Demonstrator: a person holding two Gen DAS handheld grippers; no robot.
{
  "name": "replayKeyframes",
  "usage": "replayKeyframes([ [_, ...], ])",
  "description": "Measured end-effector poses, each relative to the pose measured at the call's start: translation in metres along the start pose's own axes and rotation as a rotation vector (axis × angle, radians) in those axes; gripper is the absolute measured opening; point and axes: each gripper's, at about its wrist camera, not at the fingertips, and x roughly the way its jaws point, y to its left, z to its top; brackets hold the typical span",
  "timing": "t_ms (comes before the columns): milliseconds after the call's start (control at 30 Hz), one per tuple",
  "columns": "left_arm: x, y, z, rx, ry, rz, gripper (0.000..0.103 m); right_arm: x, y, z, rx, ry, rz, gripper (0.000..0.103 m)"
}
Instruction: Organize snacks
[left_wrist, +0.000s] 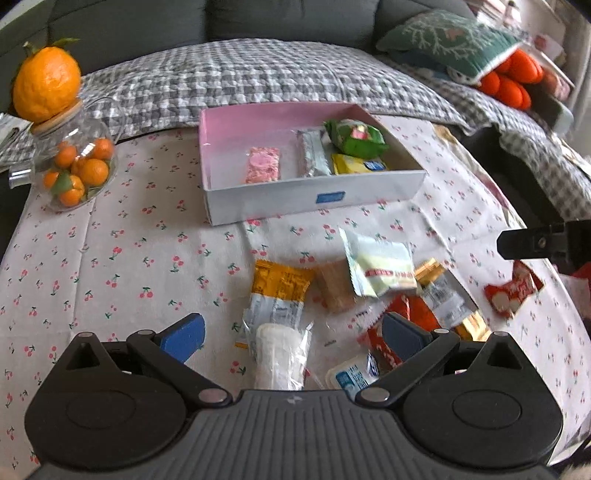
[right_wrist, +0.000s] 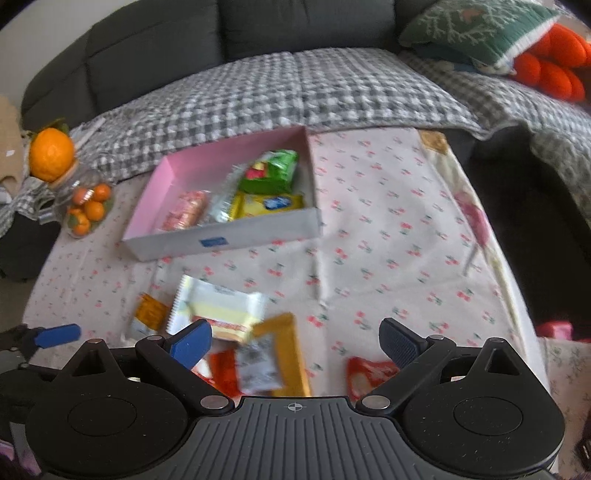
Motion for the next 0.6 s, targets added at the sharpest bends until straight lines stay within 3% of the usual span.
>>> replayKeyframes([
  [300, 0.002, -0.010, -0.017, 0.048, 0.060, -0.035, 0.102, 0.010, -0.026, -0.020, 0.019, 0.099, -0.053, 0.099],
  [600, -0.002, -0.033, -0.032, 0.093, 0.124, -0.104, 0.098, 0.024, -0.038, -0.031, -0.053, 0.167, -0.121, 0.099],
])
